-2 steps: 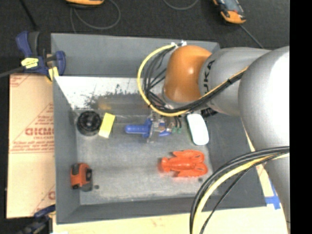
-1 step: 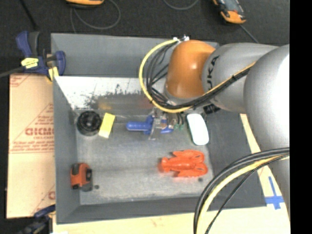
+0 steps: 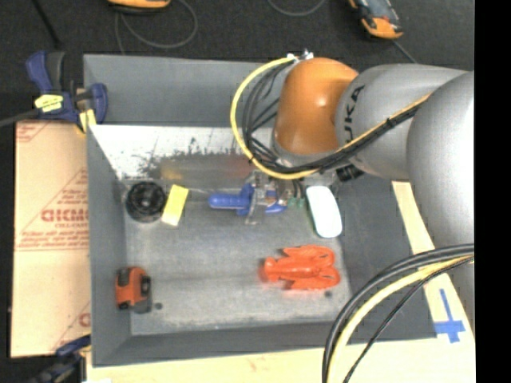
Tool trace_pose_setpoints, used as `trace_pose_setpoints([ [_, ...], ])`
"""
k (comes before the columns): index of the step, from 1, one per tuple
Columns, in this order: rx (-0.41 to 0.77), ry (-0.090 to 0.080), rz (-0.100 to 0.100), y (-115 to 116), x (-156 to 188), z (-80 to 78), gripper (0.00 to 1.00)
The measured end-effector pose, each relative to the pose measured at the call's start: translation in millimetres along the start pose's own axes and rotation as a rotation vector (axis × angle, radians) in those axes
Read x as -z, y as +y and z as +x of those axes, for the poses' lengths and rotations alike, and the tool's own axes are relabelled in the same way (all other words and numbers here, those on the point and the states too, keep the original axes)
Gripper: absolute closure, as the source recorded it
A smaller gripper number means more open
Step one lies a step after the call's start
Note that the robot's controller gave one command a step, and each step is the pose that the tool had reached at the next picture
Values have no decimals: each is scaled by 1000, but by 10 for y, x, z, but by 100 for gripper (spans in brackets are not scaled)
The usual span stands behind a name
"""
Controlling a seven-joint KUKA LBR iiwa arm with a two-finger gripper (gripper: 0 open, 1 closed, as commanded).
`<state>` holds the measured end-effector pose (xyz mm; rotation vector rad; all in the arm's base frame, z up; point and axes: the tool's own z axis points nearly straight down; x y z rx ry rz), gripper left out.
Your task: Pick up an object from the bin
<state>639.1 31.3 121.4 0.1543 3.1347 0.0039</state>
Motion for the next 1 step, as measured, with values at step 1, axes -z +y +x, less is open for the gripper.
trace_pose_setpoints([
  [1, 0, -3, 0, 1, 117, -8, 100],
])
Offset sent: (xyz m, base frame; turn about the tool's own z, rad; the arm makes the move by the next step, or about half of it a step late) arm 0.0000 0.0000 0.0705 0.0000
